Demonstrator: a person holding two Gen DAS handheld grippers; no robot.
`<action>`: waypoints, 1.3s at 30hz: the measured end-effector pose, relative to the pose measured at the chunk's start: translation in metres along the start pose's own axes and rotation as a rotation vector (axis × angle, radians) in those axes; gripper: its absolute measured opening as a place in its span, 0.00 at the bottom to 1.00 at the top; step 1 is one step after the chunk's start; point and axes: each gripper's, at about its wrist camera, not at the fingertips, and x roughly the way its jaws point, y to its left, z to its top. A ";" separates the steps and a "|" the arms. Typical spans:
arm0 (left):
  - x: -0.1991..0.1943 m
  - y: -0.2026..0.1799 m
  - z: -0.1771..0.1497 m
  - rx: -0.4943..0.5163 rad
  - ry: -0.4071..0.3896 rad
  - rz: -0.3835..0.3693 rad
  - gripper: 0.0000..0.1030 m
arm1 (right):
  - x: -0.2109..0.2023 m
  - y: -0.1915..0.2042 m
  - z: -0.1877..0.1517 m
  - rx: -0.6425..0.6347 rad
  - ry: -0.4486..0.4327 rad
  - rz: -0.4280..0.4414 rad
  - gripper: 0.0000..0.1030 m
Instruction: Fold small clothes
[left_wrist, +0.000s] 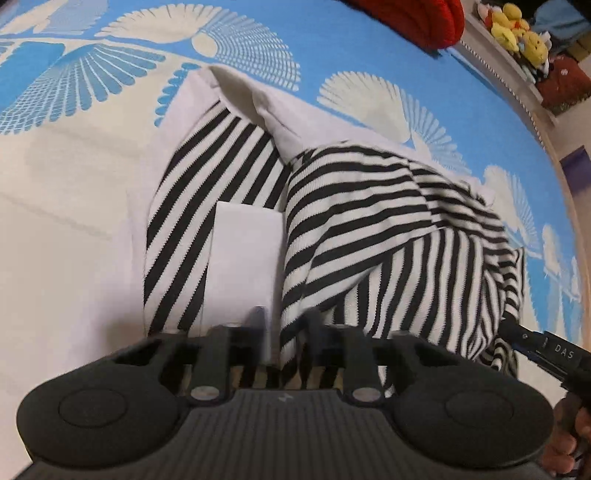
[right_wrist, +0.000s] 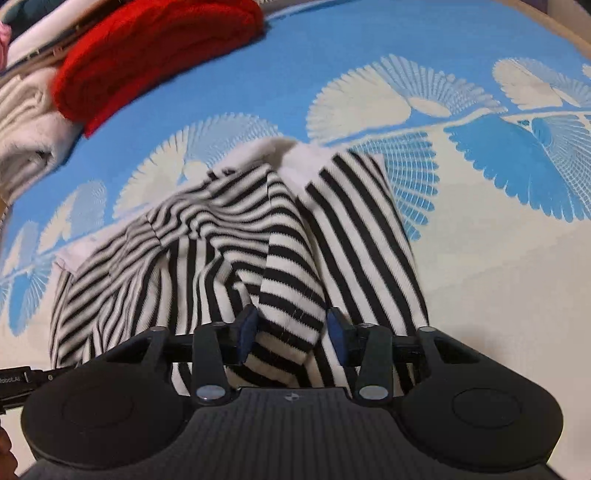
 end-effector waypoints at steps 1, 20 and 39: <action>0.000 0.001 0.002 0.007 -0.012 -0.006 0.06 | 0.000 0.001 -0.001 0.000 0.002 0.014 0.10; -0.051 0.063 0.024 -0.109 -0.107 -0.036 0.38 | -0.032 -0.001 -0.014 -0.054 0.066 0.172 0.17; -0.072 0.038 0.028 -0.099 -0.307 -0.336 0.02 | -0.055 -0.008 0.004 0.205 -0.359 0.292 0.01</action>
